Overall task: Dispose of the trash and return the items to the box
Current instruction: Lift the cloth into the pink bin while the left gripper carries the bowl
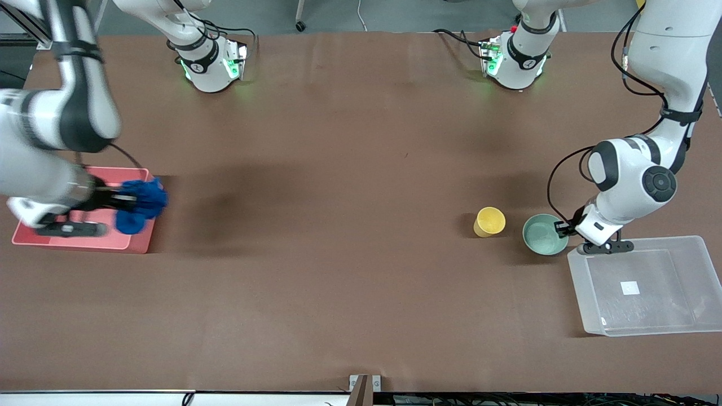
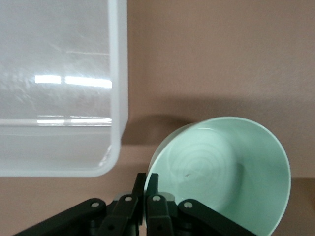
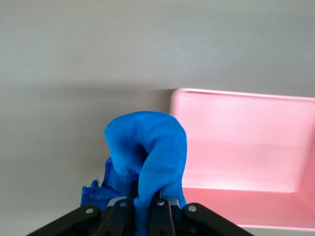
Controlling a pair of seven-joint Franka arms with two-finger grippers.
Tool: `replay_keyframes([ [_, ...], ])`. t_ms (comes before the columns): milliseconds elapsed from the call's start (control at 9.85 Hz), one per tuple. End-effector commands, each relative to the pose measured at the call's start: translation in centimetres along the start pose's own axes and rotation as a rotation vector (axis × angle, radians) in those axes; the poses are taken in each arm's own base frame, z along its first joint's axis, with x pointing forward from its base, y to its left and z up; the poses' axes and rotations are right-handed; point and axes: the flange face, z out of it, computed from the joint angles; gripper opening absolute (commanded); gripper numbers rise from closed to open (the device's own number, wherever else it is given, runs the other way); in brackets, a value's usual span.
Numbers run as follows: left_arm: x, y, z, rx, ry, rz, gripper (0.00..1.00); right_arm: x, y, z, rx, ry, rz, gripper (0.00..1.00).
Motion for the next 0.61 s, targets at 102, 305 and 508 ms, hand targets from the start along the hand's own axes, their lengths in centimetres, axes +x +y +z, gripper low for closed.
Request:
replay_keyframes([
  [102, 3.7, 0.4, -7.5, -0.008, -0.031, 0.034, 0.00, -3.2, 12.7, 4.8, -0.070, 0.052, -0.159, 0.01],
  [305, 7.9, -2.0, -11.8, -0.010, -0.003, 0.086, 0.00, -4.1, 14.3, 9.5, -0.076, 0.063, -0.170, 0.01],
  [508, 10.9, -6.3, -13.1, -0.006, 0.026, 0.135, 0.00, -4.8, 13.5, 15.0, -0.047, 0.093, -0.123, 0.02],
])
